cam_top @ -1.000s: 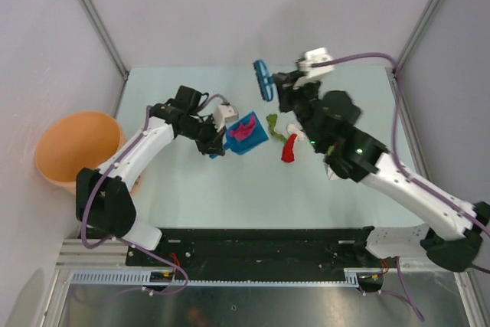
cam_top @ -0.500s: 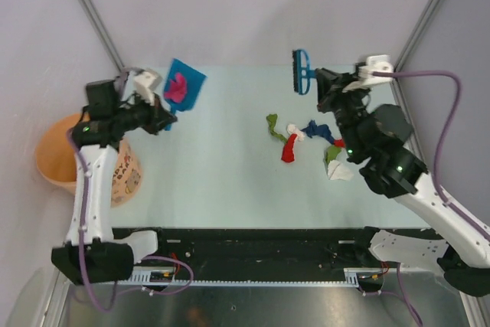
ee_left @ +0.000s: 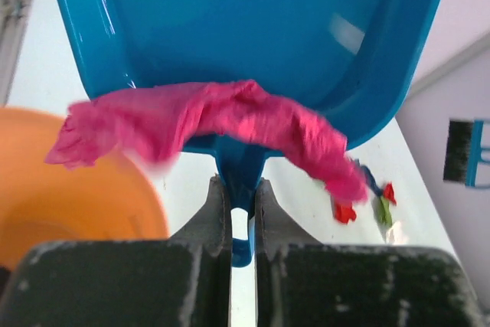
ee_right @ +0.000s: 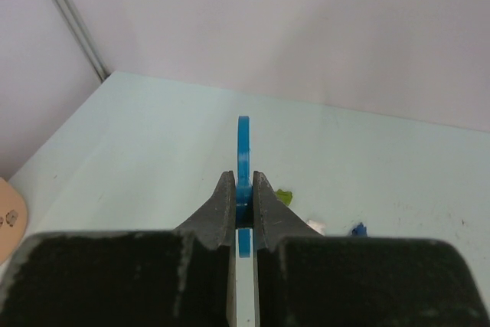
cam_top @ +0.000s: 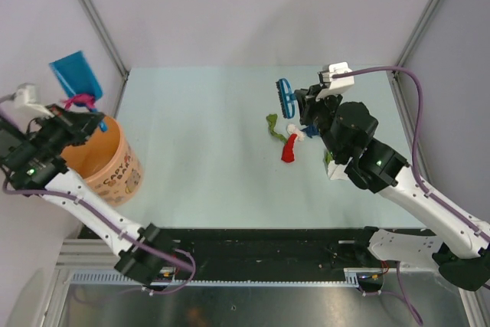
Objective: Sweep away the paper scraps from the table
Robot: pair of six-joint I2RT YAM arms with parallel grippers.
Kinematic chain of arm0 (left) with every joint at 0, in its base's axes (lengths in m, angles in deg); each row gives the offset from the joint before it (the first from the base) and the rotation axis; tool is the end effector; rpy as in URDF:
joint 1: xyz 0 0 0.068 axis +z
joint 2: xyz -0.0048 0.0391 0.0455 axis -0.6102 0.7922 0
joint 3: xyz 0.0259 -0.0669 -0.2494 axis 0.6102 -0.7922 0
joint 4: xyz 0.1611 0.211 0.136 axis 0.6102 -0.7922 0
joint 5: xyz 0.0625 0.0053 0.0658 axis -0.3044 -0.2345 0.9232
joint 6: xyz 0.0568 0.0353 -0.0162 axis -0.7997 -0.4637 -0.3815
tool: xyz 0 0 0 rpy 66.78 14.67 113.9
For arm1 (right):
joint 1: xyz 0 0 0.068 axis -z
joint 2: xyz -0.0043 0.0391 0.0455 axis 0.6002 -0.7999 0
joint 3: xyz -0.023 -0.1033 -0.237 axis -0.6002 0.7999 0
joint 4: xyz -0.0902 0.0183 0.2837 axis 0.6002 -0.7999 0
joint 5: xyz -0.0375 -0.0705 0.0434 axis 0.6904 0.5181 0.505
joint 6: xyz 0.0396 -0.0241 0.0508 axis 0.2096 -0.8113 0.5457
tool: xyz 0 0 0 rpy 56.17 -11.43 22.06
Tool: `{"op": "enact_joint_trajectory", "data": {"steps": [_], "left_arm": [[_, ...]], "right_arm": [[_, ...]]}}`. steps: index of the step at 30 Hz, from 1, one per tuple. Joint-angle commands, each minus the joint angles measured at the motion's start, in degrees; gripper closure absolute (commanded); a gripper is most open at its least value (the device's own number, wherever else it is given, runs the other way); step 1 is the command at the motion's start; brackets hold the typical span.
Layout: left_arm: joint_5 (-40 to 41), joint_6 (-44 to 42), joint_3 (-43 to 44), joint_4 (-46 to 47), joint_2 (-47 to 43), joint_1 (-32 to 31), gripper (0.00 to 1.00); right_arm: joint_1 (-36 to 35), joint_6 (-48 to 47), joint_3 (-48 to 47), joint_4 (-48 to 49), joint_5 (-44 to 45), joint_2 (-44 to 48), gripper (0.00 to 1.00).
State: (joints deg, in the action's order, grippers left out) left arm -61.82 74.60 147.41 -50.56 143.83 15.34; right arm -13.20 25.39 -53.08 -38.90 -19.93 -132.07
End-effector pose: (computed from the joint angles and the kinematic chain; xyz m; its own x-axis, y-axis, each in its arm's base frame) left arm 0.1754 0.1463 0.4397 -0.2613 -0.3817 -0.8866 0.2073 0.8749 -0.4378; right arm 0.2056 0.2013 0.4514 0.0156 0.0658 -0.9977 -0.3303 0.9421 0.0570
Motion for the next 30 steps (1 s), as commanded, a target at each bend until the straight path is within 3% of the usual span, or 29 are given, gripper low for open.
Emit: {"op": "enact_joint_trajectory", "data": {"steps": [1,6,11,14,30], "left_arm": [[-12.0,7.6,-1.1,1.6,0.7,11.0,1.0],[-12.7,6.7,-3.9,1.7,-1.3,17.8,1.0],[-26.2,13.2,-11.7,1.3,1.5,21.0,1.0],[-29.3,13.0,-13.7,1.3,2.3,22.8,1.0],[-30.0,25.7,-19.4,1.5,2.4,24.2,1.0]], "right_arm": [[0.1,1.3,0.0,0.2,-0.8,1.8,1.0],[0.3,0.8,0.3,0.4,-1.3,2.1,1.0],[0.3,1.0,0.9,0.4,-1.7,2.3,1.0],[0.3,1.0,1.0,0.1,-1.8,2.3,1.0],[0.2,2.1,1.4,-0.2,-2.5,2.3,1.0]]}}
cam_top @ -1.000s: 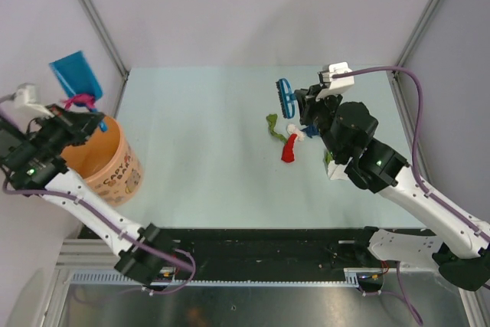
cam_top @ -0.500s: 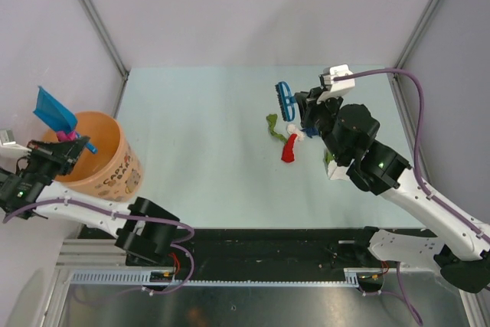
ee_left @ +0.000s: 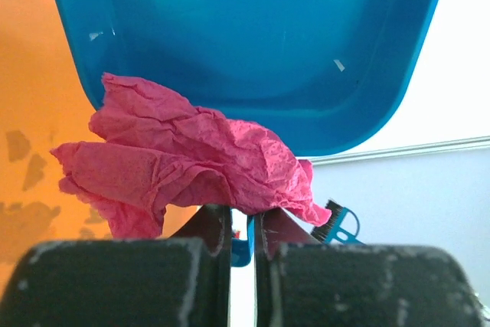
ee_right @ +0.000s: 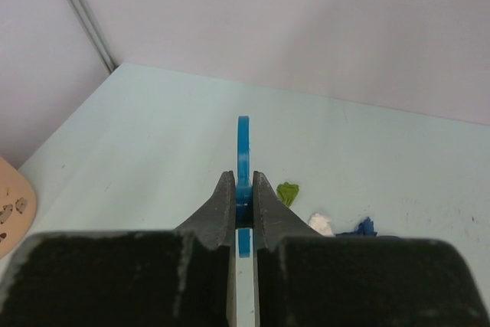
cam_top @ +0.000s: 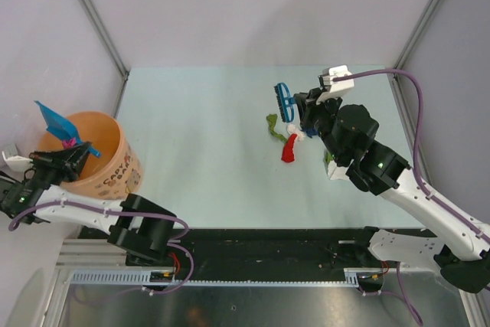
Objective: Sweep away the paper scraps from the table
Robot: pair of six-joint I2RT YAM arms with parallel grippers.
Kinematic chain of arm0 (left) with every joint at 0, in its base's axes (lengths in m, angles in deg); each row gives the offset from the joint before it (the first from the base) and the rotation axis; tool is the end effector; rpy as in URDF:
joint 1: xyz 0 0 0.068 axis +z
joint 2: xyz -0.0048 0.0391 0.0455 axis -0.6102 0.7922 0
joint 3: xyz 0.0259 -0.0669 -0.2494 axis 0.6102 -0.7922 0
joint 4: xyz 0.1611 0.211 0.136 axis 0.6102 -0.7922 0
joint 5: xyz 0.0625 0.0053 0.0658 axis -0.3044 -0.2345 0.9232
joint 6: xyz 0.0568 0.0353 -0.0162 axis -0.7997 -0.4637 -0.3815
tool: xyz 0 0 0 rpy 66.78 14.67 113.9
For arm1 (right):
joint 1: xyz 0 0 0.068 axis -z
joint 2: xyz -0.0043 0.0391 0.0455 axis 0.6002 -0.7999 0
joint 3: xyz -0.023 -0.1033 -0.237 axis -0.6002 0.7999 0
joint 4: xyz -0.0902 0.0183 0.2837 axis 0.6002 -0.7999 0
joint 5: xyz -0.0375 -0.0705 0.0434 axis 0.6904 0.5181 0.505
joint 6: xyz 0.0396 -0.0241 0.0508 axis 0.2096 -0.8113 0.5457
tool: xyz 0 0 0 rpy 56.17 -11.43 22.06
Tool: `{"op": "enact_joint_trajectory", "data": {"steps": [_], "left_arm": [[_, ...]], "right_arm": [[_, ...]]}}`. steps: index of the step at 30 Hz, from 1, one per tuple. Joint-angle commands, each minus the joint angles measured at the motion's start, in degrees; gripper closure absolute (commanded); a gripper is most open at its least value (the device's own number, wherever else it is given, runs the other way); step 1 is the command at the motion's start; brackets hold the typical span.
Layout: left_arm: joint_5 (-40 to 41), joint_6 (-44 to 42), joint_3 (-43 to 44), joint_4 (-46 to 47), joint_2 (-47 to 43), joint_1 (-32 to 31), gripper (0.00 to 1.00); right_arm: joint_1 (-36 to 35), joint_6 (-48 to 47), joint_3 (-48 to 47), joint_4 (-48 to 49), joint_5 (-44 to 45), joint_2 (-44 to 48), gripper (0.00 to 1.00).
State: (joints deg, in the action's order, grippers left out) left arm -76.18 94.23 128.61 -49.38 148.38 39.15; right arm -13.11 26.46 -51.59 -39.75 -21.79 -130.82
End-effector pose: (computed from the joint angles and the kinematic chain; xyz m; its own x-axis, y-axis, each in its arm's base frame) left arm 0.1108 0.2300 0.3192 -0.1685 -0.9210 -0.3513 -0.0284 0.3608 -0.9322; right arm 0.2027 0.1995 0.4452 -0.0043 0.0682 -0.9977 -0.3587 0.9312 0.0652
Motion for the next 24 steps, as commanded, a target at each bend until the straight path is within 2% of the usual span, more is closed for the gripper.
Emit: {"op": "enact_joint_trajectory", "data": {"steps": [1,5,9,12,14,15,18,24], "left_arm": [[-15.7,6.5,-0.4,0.3,-2.9,0.4,1.0],[-15.8,7.8,3.4,0.3,-5.4,-0.7,1.0],[-15.3,5.1,8.3,0.2,-6.6,-2.1,1.0],[-10.2,1.3,6.0,0.0,-0.6,-3.7,1.0],[-15.1,2.0,2.1,-0.1,6.2,-5.7,1.0],[-15.8,3.2,0.2,0.2,6.7,-6.3,1.0],[-15.6,-0.5,-0.2,0.2,2.6,-8.0,1.0],[-12.7,-1.5,8.6,-0.1,0.3,-15.3,1.0]], "right_arm": [[0.1,1.0,-0.1,0.7,-0.7,1.0,1.0],[0.0,0.8,-0.1,0.7,-0.5,1.4,1.0],[-0.1,0.5,-0.1,0.4,0.2,2.0,1.0],[0.0,0.4,-0.1,0.2,0.7,2.3,1.0],[-0.1,0.4,-0.1,0.2,0.6,2.3,1.0],[0.0,0.2,-0.1,0.4,0.5,2.2,1.0],[-0.2,0.3,0.0,0.6,0.6,1.8,1.0],[-1.5,0.1,0.0,0.9,1.6,1.5,1.0]]}}
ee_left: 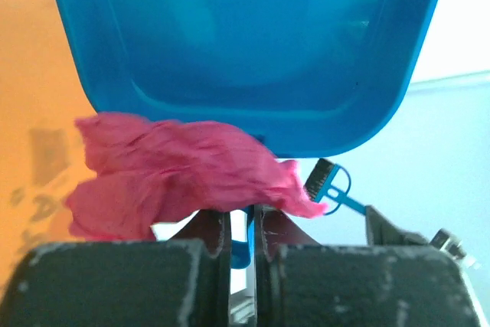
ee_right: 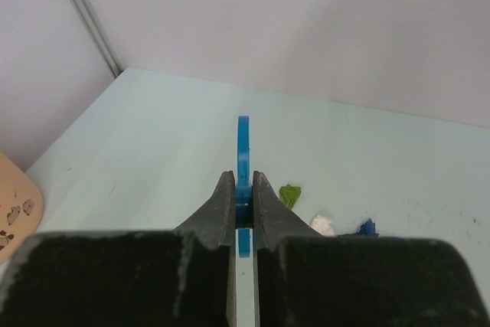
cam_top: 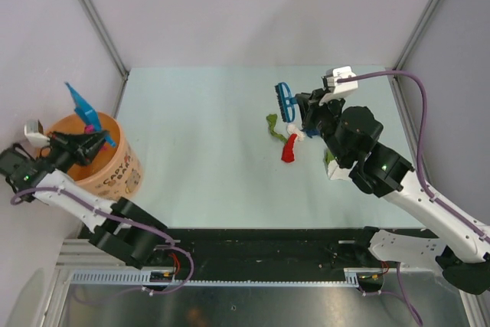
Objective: Sweep away the paper scraps from the table
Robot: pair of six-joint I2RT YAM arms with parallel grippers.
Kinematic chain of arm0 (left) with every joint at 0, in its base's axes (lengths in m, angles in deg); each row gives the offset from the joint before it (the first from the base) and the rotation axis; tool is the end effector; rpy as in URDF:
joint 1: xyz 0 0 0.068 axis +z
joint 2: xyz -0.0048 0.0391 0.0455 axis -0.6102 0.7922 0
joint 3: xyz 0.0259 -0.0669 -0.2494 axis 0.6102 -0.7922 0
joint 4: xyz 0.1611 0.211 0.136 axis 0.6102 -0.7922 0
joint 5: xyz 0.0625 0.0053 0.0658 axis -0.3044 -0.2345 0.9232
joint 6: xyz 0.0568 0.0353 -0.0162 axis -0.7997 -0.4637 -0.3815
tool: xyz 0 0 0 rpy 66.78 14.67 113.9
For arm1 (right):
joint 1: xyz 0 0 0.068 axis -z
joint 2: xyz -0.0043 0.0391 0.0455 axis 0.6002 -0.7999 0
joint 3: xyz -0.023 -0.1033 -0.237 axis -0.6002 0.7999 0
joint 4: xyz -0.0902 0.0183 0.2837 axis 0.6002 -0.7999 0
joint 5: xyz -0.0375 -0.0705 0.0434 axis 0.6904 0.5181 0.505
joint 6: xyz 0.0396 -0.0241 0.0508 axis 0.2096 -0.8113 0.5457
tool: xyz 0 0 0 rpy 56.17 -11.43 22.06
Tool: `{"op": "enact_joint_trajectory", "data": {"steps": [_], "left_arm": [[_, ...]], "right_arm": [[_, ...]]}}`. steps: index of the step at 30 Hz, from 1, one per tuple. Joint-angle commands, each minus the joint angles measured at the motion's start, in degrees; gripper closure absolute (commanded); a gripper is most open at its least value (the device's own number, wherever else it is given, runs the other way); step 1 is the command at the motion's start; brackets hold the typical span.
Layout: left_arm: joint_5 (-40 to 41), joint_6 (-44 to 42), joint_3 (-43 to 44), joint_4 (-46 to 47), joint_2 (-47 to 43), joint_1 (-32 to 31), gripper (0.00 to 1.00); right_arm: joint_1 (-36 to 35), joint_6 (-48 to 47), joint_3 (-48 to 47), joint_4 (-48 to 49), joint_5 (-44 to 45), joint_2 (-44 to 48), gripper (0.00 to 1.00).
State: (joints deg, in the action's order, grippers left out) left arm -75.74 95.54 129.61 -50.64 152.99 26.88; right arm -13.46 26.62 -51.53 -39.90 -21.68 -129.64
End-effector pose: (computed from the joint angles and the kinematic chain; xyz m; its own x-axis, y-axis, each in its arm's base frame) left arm 0.1638 0.2152 0.3046 -0.3691 -0.8954 -0.2490 -0.0007 0.2682 -0.9634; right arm 0.1972 0.1954 0.4499 0.0052 0.0838 -0.9965 -0.3633 0.9285 0.0762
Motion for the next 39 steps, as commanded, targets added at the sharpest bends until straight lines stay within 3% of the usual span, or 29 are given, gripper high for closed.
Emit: {"op": "enact_joint_trajectory", "data": {"steps": [1,6,8,9,12,15,17,18,22,24,25,26,32,34,35,39], "left_arm": [[-13.0,-3.1,8.1,1.3,-4.6,-3.3,1.0],[-8.5,-7.2,8.5,1.3,-2.3,-3.7,1.0],[-16.2,-3.4,6.7,1.2,-1.1,-4.3,1.0],[-16.0,-4.4,7.7,1.4,-2.7,-4.2,1.0],[-7.0,-10.0,11.9,1.2,-6.0,-4.3,1.0],[-5.6,-13.6,14.6,1.5,-6.3,-5.2,1.0],[1.9,-18.6,15.6,1.6,-9.1,-9.1,1.0],[12.0,-20.1,15.7,1.5,-11.5,-11.6,1.0],[26.6,-22.6,15.5,1.3,-11.2,-32.3,1.0],[33.4,-26.0,15.4,-0.1,-10.0,-39.1,1.0],[42.1,-27.6,15.7,-0.8,-8.8,-45.7,1.0],[45.7,-30.0,15.9,-1.6,-8.1,-49.0,1.0],[68.6,-41.0,12.2,-2.9,-1.2,-73.2,1.0],[74.4,-44.8,10.1,-3.0,1.0,-81.7,1.0],[80.1,-48.3,7.7,-3.0,3.3,-84.2,1.0],[89.1,-53.8,3.0,-3.1,8.4,-91.7,1.0]], "right_arm": [[-1.6,-0.4,-0.2,0.8,1.9,0.6,1.0],[-1.9,-0.7,-0.1,-0.6,4.0,1.5,1.0],[-2.0,-0.9,-0.2,-0.6,4.0,1.8,1.0],[-2.2,-1.0,-0.2,-0.6,4.1,1.9,1.0],[-2.7,-1.2,-0.2,-0.6,4.8,1.6,1.0],[-3.0,-1.1,-0.2,-0.5,4.5,1.3,1.0],[-3.3,-1.2,-0.2,-0.7,4.4,1.1,1.0],[-3.3,-1.3,-0.2,-1.1,4.7,1.0,1.0],[-3.2,-3.1,-0.1,-2.4,5.2,-0.3,1.0],[-2.4,-4.5,-0.2,-4.0,4.0,-1.0,1.0],[-1.9,-6.0,-0.2,-4.8,3.4,-2.1,1.0],[-1.3,-6.8,-0.2,-5.9,2.7,-3.0,1.0],[8.1,-8.8,1.6,-15.3,-0.2,-12.1,1.0],[10.3,-9.5,3.4,-13.9,-2.5,-14.2,1.0],[10.7,-10.4,4.5,-12.4,-5.6,-15.9,1.0],[11.1,-17.0,11.2,-1.2,-14.8,-20.2,1.0]]}}
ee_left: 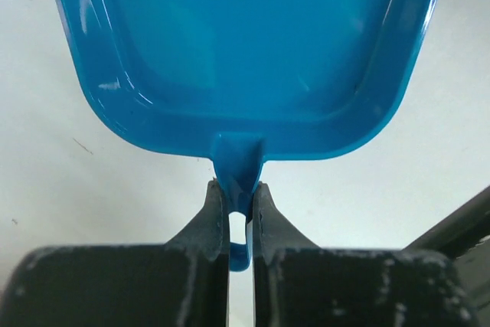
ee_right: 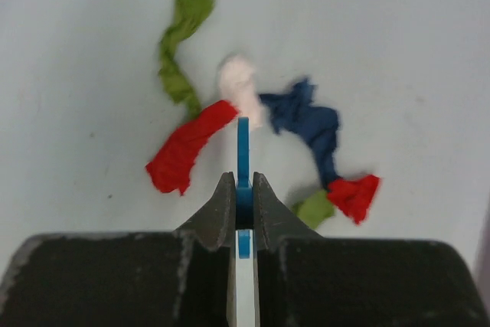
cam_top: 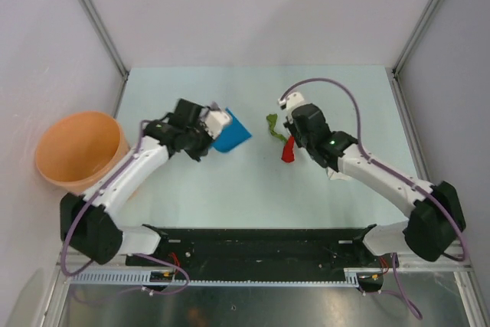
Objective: Sweep away the paper scraps from the table
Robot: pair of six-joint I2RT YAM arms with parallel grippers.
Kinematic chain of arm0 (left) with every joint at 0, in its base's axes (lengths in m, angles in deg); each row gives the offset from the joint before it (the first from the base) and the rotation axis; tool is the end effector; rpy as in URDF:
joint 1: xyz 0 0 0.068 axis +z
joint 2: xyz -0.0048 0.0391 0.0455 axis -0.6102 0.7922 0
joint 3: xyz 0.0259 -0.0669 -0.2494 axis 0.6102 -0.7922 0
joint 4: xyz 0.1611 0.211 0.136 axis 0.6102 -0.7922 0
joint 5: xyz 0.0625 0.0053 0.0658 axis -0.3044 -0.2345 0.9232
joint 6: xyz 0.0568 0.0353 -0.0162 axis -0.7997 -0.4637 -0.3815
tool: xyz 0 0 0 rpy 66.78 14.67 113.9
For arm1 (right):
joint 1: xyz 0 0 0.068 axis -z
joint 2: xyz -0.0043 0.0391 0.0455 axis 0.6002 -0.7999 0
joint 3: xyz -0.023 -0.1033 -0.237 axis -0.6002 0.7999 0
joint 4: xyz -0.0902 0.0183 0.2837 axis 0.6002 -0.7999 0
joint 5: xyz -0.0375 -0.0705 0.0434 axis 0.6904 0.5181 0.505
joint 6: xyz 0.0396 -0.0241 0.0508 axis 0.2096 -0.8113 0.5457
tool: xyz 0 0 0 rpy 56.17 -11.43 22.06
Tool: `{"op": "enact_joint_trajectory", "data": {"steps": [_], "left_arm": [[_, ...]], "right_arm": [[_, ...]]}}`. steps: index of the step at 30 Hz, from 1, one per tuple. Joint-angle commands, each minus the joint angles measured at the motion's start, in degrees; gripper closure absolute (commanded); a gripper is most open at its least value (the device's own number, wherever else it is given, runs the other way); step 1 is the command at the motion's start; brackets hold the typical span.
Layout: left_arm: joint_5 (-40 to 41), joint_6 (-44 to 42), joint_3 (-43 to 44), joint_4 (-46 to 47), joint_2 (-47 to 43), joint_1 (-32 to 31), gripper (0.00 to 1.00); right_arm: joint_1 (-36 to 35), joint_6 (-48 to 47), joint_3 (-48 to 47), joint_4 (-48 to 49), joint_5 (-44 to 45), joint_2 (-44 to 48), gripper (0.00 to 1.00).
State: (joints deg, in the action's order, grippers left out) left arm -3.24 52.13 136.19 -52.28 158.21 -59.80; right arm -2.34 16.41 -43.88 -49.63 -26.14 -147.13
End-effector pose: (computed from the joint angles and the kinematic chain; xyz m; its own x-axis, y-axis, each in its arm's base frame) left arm 0.2877 -0.1280 0.2815 -0.5319 0.5647 -0.6311 0.6848 0.7252 0.0717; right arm 0.2890 0.2059 0.2837 -0.3772 -0.4500 -0.8095 -0.3507 0.8783 -0.3249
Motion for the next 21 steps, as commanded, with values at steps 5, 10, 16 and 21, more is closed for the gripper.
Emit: {"op": "enact_joint_trajectory", "data": {"steps": [5,10,16,21], "left_arm": [[19.1,-14.6,-6.7,-1.9,7.8,-7.0,1.0],[17.5,-18.9,-9.1,-3.6,11.0,-7.5,1.0],[14.6,-22.9,-11.6,-4.3,12.8,-8.7,1.0],[14.6,-24.3,-12.4,-4.8,13.8,-11.7,1.0]], "right_arm": [[-1.1,-7.4,4.0,11.3,-14.5,-9.9,1.0],[-7.4,-5.5,4.5,6.1,-19.0,-8.6,1.0],[-14.7,-2.0,4.8,2.7,-19.2,-1.1,1.0],[-14.6,2.9,4.8,1.9,-11.4,4.1,1.0]]}}
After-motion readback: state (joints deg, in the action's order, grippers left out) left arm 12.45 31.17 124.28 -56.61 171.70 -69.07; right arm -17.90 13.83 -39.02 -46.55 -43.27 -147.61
